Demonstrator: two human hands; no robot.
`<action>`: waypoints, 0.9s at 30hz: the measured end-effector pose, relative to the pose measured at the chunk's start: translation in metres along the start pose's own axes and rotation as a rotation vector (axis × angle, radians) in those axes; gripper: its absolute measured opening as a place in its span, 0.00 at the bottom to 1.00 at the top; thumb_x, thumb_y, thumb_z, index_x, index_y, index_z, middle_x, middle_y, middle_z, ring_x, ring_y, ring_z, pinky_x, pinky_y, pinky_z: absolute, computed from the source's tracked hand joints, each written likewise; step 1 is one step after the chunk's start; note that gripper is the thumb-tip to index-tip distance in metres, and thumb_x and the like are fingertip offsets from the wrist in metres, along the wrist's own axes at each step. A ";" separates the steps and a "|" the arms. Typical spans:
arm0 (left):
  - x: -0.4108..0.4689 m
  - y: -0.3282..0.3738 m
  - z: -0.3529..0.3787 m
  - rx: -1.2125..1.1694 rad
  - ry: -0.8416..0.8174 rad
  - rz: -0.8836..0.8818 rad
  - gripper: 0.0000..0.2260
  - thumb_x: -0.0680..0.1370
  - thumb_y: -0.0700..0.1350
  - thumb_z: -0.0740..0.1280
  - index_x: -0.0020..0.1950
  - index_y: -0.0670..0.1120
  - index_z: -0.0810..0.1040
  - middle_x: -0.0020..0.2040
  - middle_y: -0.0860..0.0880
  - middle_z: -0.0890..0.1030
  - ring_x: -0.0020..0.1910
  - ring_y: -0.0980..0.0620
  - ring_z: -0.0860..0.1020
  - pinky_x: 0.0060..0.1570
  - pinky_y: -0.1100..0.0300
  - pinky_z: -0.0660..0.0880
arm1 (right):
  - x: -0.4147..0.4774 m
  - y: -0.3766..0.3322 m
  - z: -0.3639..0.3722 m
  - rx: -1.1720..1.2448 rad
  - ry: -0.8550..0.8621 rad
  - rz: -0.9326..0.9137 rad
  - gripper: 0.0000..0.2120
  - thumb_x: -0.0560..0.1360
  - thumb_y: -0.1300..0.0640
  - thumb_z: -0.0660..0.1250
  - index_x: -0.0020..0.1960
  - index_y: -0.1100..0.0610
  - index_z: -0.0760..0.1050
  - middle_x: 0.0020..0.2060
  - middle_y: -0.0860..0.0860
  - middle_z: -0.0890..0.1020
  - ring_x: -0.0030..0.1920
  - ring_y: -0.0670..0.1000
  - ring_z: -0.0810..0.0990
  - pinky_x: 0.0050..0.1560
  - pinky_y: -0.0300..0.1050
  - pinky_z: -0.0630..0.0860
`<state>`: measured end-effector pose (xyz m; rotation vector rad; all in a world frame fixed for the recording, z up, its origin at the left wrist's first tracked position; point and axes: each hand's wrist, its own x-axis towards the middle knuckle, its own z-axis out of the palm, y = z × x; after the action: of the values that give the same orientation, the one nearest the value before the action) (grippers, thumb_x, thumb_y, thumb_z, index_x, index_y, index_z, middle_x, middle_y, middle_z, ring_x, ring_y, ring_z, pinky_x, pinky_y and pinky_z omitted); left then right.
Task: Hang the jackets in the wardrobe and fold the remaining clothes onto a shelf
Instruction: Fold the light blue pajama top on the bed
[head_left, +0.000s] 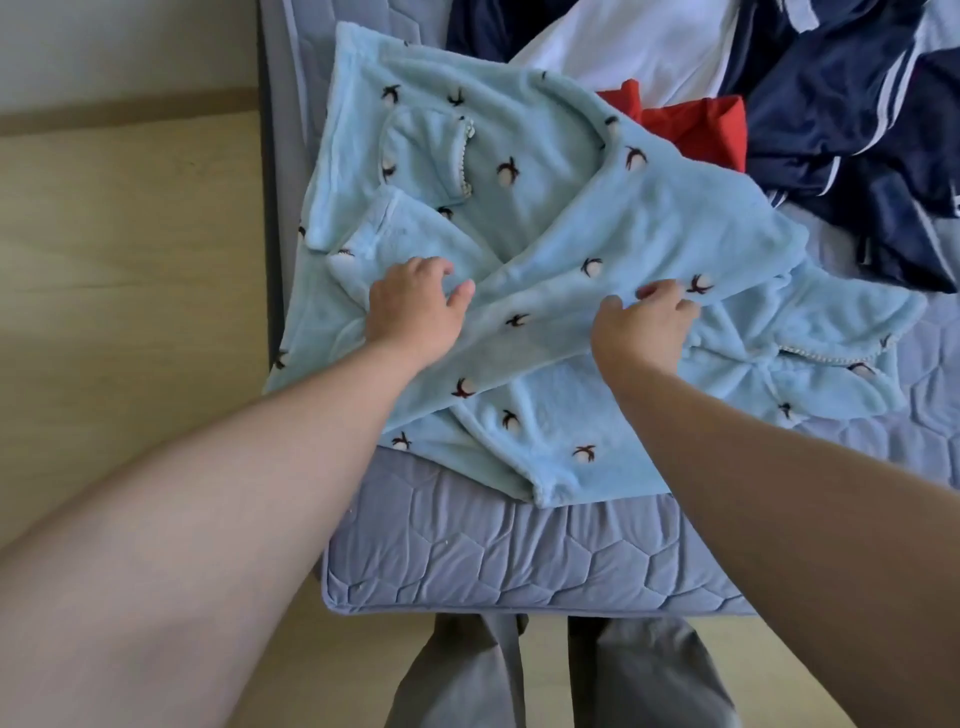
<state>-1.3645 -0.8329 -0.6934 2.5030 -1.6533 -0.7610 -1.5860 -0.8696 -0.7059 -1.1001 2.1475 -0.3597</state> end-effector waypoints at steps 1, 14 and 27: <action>0.010 0.010 0.002 0.017 -0.060 0.045 0.21 0.82 0.59 0.62 0.68 0.47 0.77 0.64 0.47 0.79 0.65 0.43 0.75 0.64 0.48 0.71 | 0.011 0.002 -0.005 0.058 0.030 0.176 0.19 0.75 0.51 0.63 0.63 0.55 0.67 0.65 0.55 0.68 0.62 0.59 0.74 0.55 0.47 0.68; 0.084 0.087 0.011 -0.086 0.130 0.072 0.13 0.84 0.48 0.59 0.59 0.38 0.74 0.59 0.35 0.77 0.59 0.36 0.74 0.54 0.47 0.69 | 0.083 0.027 -0.038 0.602 -0.134 0.390 0.03 0.75 0.56 0.68 0.47 0.54 0.75 0.42 0.52 0.81 0.39 0.53 0.81 0.36 0.43 0.78; 0.143 0.206 0.006 -0.131 -0.127 0.064 0.17 0.80 0.60 0.59 0.46 0.48 0.78 0.49 0.47 0.81 0.53 0.43 0.79 0.49 0.56 0.72 | 0.158 0.023 -0.089 0.821 -0.242 0.619 0.14 0.72 0.47 0.72 0.56 0.50 0.77 0.47 0.51 0.86 0.43 0.55 0.87 0.45 0.54 0.84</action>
<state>-1.4987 -1.0453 -0.6902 2.3467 -1.6528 -1.0055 -1.7247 -0.9874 -0.7251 -0.0072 1.7278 -0.6795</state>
